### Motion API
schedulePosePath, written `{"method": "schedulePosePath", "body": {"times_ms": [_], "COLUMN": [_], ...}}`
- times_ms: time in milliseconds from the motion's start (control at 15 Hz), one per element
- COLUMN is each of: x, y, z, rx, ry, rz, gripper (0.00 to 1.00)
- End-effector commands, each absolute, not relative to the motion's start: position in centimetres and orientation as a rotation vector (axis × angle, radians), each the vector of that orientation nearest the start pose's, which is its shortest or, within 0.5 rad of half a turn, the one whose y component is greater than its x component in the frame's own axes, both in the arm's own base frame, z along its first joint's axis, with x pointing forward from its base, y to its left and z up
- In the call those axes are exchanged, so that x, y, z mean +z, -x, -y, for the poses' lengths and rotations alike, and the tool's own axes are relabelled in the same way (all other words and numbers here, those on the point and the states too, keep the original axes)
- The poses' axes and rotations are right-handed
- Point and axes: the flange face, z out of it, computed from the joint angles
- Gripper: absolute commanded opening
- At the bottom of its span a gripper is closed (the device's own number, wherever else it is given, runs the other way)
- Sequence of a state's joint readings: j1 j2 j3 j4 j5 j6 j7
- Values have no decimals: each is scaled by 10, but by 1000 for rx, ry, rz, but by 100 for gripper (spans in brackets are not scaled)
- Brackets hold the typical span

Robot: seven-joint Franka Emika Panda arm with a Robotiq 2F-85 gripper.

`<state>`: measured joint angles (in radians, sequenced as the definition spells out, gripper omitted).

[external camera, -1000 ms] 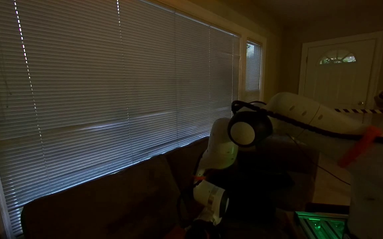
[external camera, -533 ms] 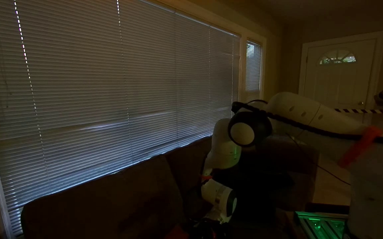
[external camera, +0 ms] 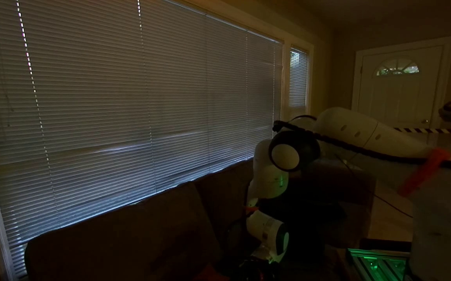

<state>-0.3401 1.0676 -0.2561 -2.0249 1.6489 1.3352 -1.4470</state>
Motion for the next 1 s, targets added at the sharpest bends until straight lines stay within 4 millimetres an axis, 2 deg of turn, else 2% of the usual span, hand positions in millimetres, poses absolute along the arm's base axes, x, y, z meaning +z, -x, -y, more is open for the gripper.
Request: {"method": "schedulePosePath", "body": {"times_ms": [0, 267, 333, 667, 933], "x": [-40, -39, -39, -36, -40], "y": [-406, -405, -405, -394, -384], "z": [158, 157, 157, 175, 178], "rx": [-379, -380, -380, -391, -399], "ry": [1503, 1502, 1502, 1560, 1615], "rz": [-445, -447, -447, -469, -500], "gripper": [6, 6, 1, 1, 1]}}
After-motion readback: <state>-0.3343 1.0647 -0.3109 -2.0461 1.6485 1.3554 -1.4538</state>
